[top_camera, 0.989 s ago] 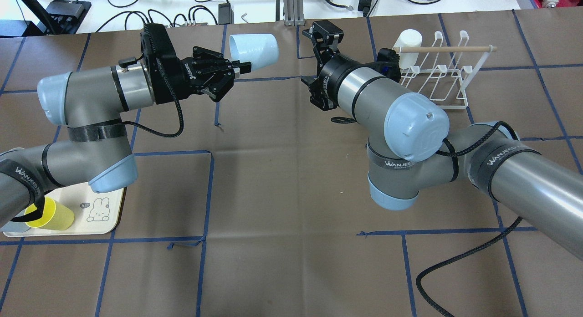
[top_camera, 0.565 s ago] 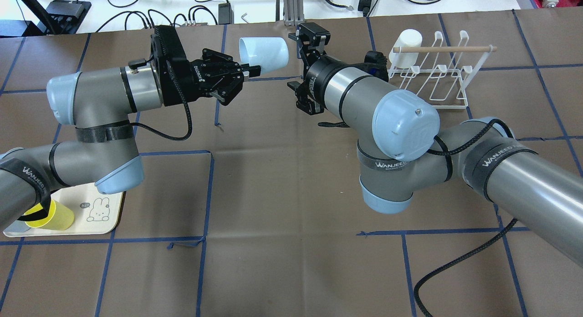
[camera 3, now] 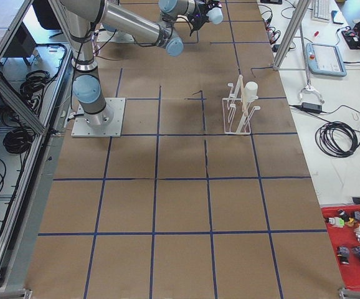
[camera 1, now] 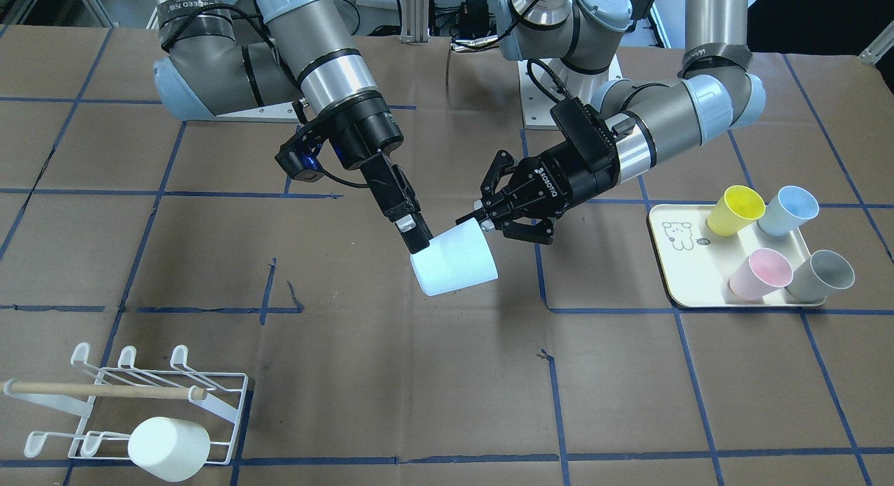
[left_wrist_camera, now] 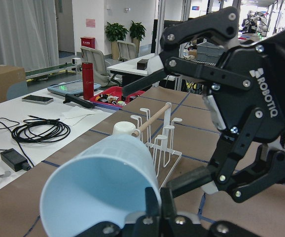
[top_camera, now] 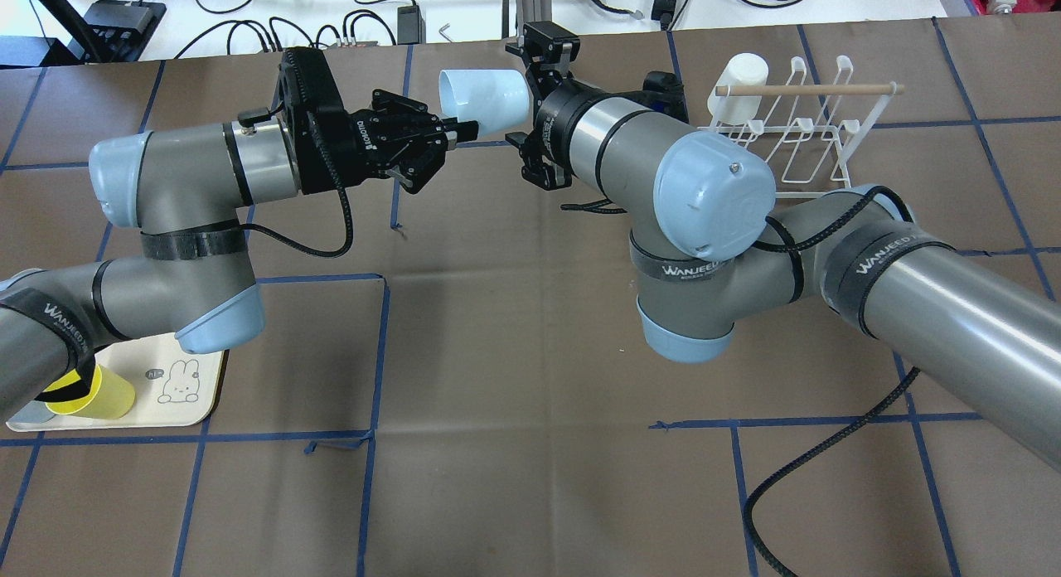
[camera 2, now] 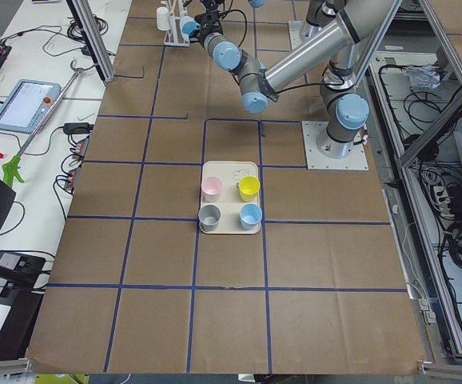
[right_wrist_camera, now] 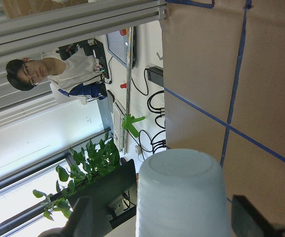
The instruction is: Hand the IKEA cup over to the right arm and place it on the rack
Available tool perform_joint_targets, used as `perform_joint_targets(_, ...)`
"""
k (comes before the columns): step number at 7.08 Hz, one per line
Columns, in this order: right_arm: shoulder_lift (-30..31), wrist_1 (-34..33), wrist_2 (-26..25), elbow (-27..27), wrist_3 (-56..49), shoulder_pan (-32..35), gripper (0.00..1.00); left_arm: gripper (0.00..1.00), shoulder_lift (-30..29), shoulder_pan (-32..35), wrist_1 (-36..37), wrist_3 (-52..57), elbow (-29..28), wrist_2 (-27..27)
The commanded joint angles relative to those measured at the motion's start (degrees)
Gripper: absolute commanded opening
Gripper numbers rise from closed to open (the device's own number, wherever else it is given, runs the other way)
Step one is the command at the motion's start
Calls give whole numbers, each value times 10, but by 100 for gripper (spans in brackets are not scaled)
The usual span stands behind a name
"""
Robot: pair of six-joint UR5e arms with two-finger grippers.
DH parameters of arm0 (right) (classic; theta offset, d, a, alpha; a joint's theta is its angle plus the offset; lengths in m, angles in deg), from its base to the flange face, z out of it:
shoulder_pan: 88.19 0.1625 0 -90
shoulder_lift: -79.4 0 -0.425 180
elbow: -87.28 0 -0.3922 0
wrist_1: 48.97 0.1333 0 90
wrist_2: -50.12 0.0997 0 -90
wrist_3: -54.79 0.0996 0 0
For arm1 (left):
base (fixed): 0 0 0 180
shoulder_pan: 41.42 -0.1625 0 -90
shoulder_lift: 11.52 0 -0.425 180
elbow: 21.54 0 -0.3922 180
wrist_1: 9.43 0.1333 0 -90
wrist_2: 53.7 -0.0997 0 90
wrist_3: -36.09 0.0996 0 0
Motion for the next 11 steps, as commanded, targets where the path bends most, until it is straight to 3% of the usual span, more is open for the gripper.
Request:
perform_joint_targets(1,-25,1,-1,-18,2,9,98,12,-1,0,0,-1,0,0)
perform_joint_targets(11,-42,18,4,-37,2,17,95,14,0,0,1,0,0,0)
